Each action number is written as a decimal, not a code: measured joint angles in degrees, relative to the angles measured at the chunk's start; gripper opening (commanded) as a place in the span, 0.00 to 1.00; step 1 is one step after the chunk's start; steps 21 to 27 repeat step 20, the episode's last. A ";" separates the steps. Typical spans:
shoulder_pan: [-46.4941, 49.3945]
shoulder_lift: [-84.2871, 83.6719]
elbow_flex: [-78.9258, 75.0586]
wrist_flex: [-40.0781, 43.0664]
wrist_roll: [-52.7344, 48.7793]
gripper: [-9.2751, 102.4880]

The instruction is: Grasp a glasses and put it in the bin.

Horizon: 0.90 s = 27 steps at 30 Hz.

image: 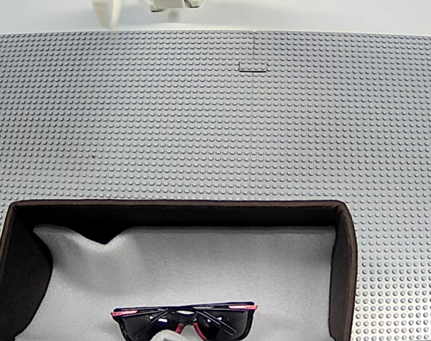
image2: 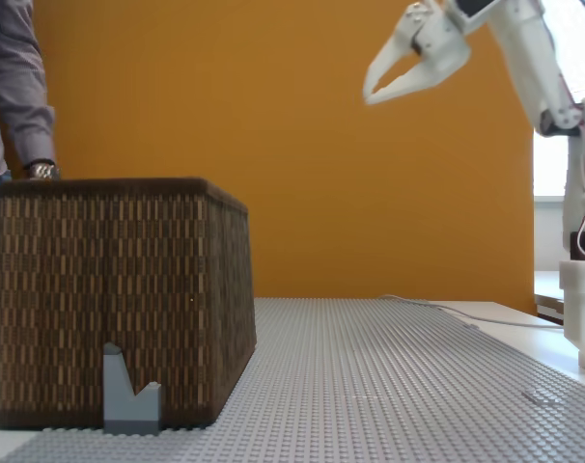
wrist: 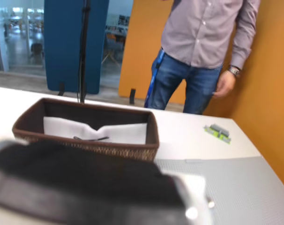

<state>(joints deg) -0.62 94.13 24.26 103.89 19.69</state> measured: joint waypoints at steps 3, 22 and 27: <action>0.79 10.90 12.39 -1.05 -0.62 0.08; 3.69 74.36 91.14 -26.46 0.00 0.08; 3.69 74.36 91.14 -26.46 0.00 0.08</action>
